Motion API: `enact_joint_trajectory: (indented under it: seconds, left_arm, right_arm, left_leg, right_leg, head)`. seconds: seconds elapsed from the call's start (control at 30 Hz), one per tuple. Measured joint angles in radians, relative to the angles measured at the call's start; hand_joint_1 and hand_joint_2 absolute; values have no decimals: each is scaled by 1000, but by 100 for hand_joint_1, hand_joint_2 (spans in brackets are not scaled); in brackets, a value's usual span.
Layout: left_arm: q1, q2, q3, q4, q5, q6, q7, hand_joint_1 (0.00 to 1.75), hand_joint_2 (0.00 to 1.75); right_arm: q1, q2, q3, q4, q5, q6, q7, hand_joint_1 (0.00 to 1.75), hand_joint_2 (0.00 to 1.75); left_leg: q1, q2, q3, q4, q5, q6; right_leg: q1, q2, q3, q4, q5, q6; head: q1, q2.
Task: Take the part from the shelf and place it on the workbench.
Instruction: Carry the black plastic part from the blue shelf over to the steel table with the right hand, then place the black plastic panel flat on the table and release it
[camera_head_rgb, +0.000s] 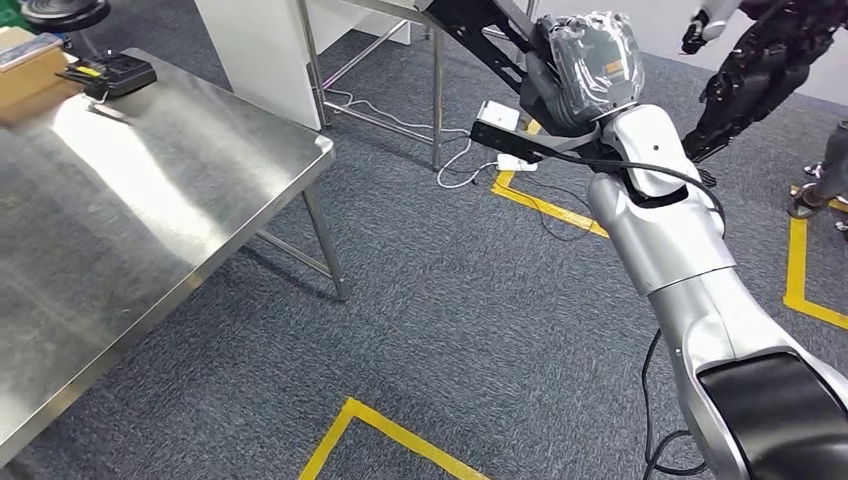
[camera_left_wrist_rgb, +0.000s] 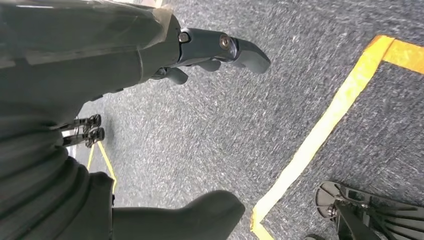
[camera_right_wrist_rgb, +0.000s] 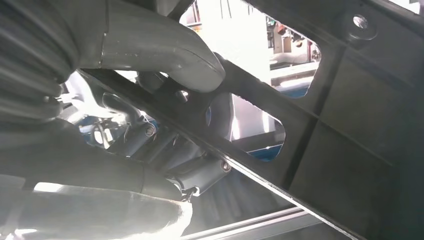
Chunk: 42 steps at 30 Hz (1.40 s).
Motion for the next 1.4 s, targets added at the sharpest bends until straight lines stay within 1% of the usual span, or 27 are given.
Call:
enact_joint_trajectory:
  seconds: [0.07,0.13,0.17,0.2,0.23,0.3,0.37,0.4,0.47,0.53,0.6,0.67,0.7,0.73,0.77,0.83,0.9,0.97,1.03,1.07,1.13,1.2,1.23,1.27,1.33,1.37,1.4]
  left_arm:
    - [0,-6,0,0,0,4,5,0,175]
    - [-2,-10,0,0,0,9,8,0,175]
    - [-2,-12,0,0,0,10,9,0,175]
    - [-3,-13,0,0,0,11,9,0,175]
    - [-3,-15,0,0,0,11,9,0,175]
    - [-2,-18,0,0,0,11,9,0,175]
    - [-2,-19,0,0,0,10,8,0,175]
    - [-1,-19,0,0,-1,10,7,0,175]
    - [1,-19,0,0,-1,10,5,0,175]
    - [4,-19,0,0,-1,10,5,0,175]
    - [4,-18,1,0,-2,11,5,0,175]
    - [3,-19,1,0,-2,11,4,0,175]
    - [3,-19,1,0,-3,11,5,0,175]
    - [3,-20,1,0,-3,11,5,0,175]
    - [3,-19,1,0,-4,11,5,0,175]
    - [2,-19,1,0,-6,11,5,0,175]
    - [0,-18,1,0,-6,11,5,0,175]
    - [-1,-17,1,0,-6,10,5,0,175]
    - [-1,-17,1,0,-7,10,5,0,175]
    - [-1,-17,2,0,-7,10,5,0,175]
    - [-3,-15,2,0,-8,10,5,0,175]
    - [-5,-14,2,0,-8,10,5,0,175]
    - [-5,-14,2,0,-8,10,5,0,175]
    - [-4,-14,2,0,-8,9,5,0,175]
    - [-4,-14,2,0,-8,9,5,0,175]
    - [-4,-14,3,0,-8,9,5,0,175]
    - [-3,-14,3,0,-8,9,5,0,175]
  right_arm:
    - [-3,0,0,5,0,-3,-2,171,175]
    - [-5,0,1,13,0,-5,-5,171,175]
    - [-3,1,1,18,0,-6,-5,171,175]
    - [-2,1,2,24,0,-6,-5,171,175]
    - [-1,1,2,28,-1,-6,-5,171,175]
    - [-2,2,2,34,-1,-6,-5,171,175]
    - [-5,2,2,38,-2,-7,-5,171,175]
    - [-6,3,2,41,-2,-7,-5,171,175]
    - [-7,7,2,45,-3,-8,-5,171,175]
    - [-10,11,2,47,-4,-8,-5,171,175]
    - [-14,15,2,48,-6,-8,-5,171,175]
    - [-15,16,2,51,-7,-8,-5,171,175]
    - [-15,16,2,54,-7,-8,-5,171,175]
    - [-14,16,2,56,-7,-8,-5,171,175]
    - [-14,16,3,58,-7,-8,-5,171,175]
    - [-16,17,2,61,-8,-8,-5,171,175]
    - [-18,18,2,66,-10,-8,-6,171,175]
    - [-21,23,2,74,-14,-8,-10,171,175]
    - [-23,31,2,87,-19,-10,-18,171,175]
    - [-25,34,2,92,-20,-11,-20,171,175]
    - [-27,36,2,105,-22,-14,-23,171,175]
    - [-25,36,2,118,-22,-15,-23,171,175]
    - [-24,36,2,123,-22,-15,-23,171,175]
    - [-24,36,3,127,-22,-16,-23,171,175]
    - [-26,37,3,132,-22,-16,-23,171,175]
    - [-28,38,3,134,-22,-17,-23,171,175]
    - [-29,40,3,136,-21,-17,-24,171,175]
  left_leg:
    - [4,-12,7,-10,8,14]
    - [5,-26,7,-12,10,20]
    - [5,-35,7,-12,10,21]
    - [5,-45,7,-11,9,21]
    - [5,-56,7,-11,10,21]
    - [6,-76,7,-8,9,17]
    - [4,-93,2,-2,8,8]
    - [3,-99,-1,-1,8,2]
    - [5,-110,-4,-3,11,-11]
    - [8,-89,-15,15,-4,-21]
    - [9,-49,-56,105,-55,-28]
    - [13,-32,-122,238,-111,-35]
    - [15,-30,-143,277,-121,-37]
    - [16,-29,-147,280,-111,-38]
    - [17,-25,-129,243,-86,-38]
    - [14,4,-56,106,-26,-35]
    - [8,24,-10,17,-1,-26]
    - [3,15,-6,5,-1,-15]
    - [4,1,0,-5,6,1]
    - [6,-5,4,-10,10,8]
    - [7,-20,6,-15,14,18]
    - [7,-41,6,-14,13,21]
    - [7,-52,6,-14,13,20]
    - [7,-62,6,-13,13,20]
    - [7,-81,6,-9,12,16]
    - [5,-90,4,-7,11,12]
    - [4,-97,2,-5,11,7]
  right_leg:
    - [-2,30,-30,64,-34,1]
    - [-8,58,-95,197,-86,-4]
    - [-10,63,-124,255,-103,-3]
    - [-12,66,-140,283,-107,3]
    - [-14,67,-137,271,-94,11]
    - [-22,81,-79,143,-36,29]
    - [-27,100,-24,27,7,35]
    - [-27,104,-13,4,14,32]
    - [-24,93,-11,-1,18,21]
    - [-29,81,-8,-6,23,7]
    - [-30,68,-5,-10,24,-8]
    - [-26,54,-4,-10,22,-15]
    - [-24,46,-4,-10,21,-16]
    - [-23,39,-3,-10,20,-17]
    - [-22,31,-2,-10,20,-17]
    - [-19,19,1,-9,16,-14]
    - [-10,7,3,-9,11,-7]
    - [-5,-6,6,-10,9,2]
    - [-5,3,2,2,-1,10]
    - [-6,19,-11,30,-16,10]
    - [-12,54,-69,147,-67,3]
    - [-14,65,-131,268,-105,4]
    - [-15,67,-142,282,-103,10]
    - [-15,69,-129,250,-83,19]
    - [-21,82,-65,109,-22,34]
    - [-22,89,-36,46,1,36]
    - [-23,94,-18,9,14,34]
  head:
    - [2,0]
    - [4,0]
    - [5,0]
    - [6,0]
    - [6,0]
    - [7,0]
    - [8,0]
    - [9,0]
    - [8,0]
    - [6,0]
    - [0,0]
    - [-3,0]
    - [-3,0]
    - [-3,0]
    - [-3,0]
    - [-4,0]
    - [-1,0]
    - [3,0]
    - [5,0]
    - [5,0]
    - [6,0]
    - [7,0]
    - [8,0]
    - [8,0]
    - [9,0]
    - [9,0]
    - [9,0]
